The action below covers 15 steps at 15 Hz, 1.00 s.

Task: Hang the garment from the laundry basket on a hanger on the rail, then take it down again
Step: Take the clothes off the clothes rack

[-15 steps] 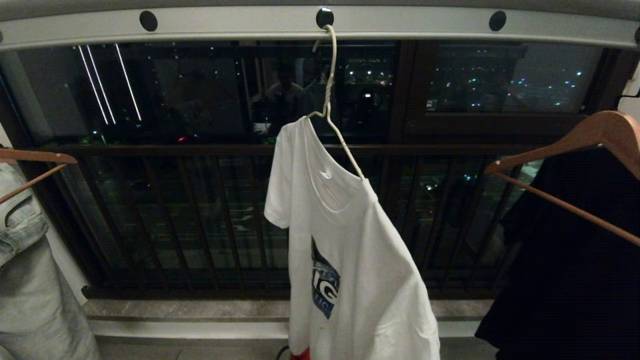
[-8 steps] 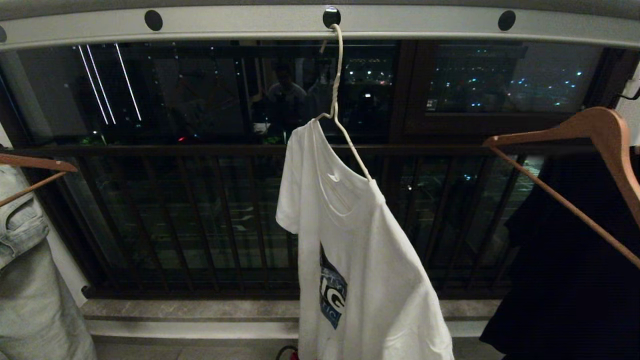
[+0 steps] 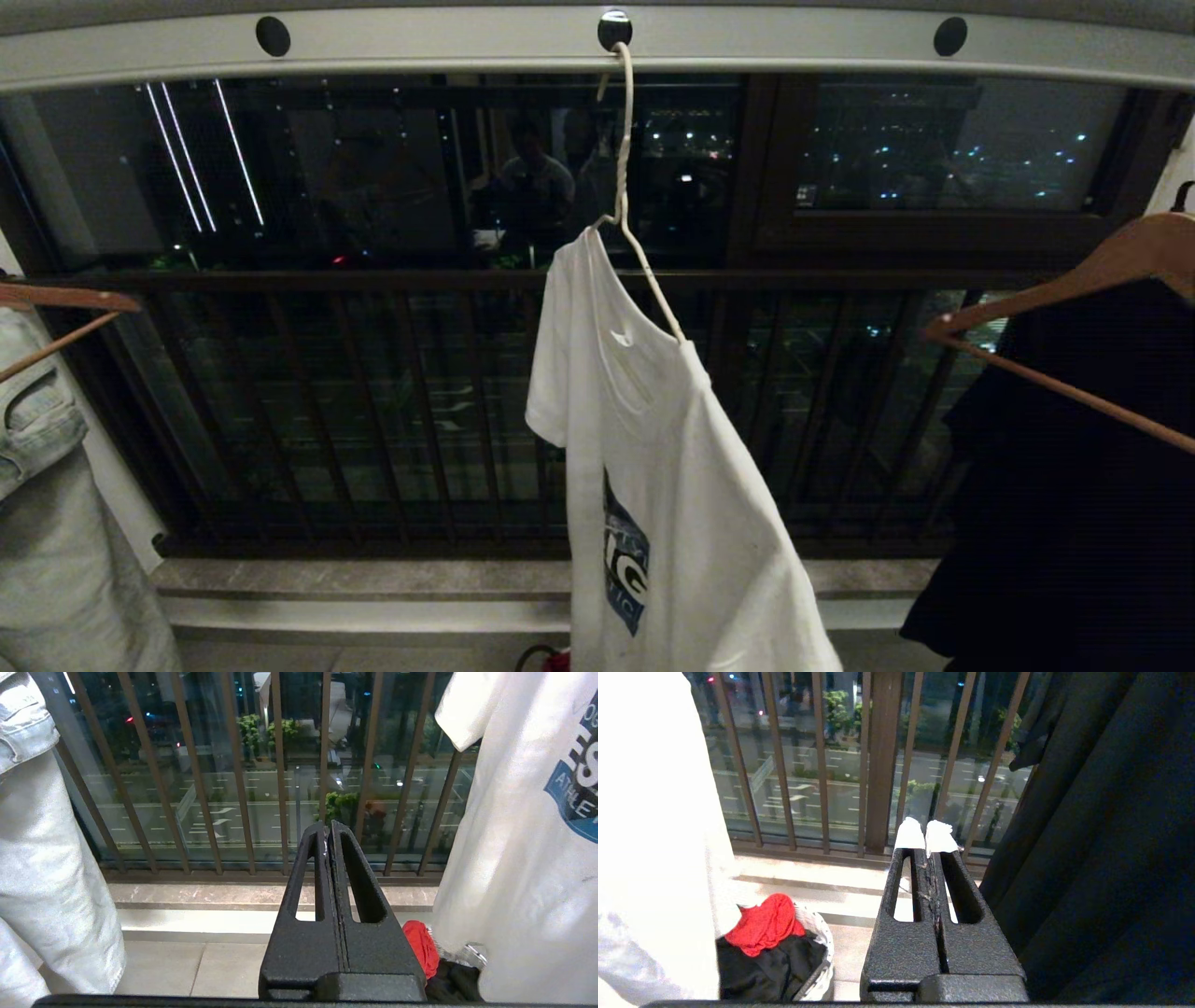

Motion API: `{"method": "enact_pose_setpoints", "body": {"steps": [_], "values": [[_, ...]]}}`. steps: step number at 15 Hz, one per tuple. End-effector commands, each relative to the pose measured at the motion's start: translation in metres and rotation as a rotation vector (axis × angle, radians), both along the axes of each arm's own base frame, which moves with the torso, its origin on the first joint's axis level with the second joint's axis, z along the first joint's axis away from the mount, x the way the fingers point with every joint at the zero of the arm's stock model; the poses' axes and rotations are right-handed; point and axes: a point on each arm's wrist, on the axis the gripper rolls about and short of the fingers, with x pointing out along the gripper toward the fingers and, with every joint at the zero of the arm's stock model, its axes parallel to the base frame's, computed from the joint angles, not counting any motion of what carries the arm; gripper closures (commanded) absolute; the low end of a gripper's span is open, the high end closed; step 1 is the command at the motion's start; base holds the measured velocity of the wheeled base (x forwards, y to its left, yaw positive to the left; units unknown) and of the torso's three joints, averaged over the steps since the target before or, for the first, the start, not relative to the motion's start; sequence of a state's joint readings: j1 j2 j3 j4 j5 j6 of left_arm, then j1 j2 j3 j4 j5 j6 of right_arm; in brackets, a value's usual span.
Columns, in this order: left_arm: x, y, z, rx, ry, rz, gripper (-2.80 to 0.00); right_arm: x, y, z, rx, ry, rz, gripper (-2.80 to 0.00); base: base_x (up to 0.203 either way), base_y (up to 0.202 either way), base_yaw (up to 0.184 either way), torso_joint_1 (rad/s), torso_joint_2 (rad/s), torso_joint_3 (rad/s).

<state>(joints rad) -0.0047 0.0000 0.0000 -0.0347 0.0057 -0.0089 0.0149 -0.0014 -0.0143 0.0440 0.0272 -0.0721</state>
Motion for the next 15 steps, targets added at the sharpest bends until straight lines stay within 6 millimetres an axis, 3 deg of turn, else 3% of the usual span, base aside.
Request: {"method": "enact_pose_setpoints", "body": {"steps": [1,13,15], "values": [[0.001,0.000,-0.002,0.000,0.010,0.000,0.00,0.000,0.000,0.000,0.013,0.003,0.000,0.00,0.000,0.000,0.000,0.000,0.00,0.000],[0.001,0.000,-0.002,0.000,0.009,0.000,0.00,0.000,0.000,0.001,0.035,0.004,-0.016,0.00,0.000,0.000,0.000,0.000,0.00,0.000],[0.001,0.000,-0.002,0.000,0.010,0.000,0.00,-0.004,-0.001,0.013,0.041,-0.030,-0.041,0.00,0.000,0.000,0.000,0.000,0.00,0.000]]}}
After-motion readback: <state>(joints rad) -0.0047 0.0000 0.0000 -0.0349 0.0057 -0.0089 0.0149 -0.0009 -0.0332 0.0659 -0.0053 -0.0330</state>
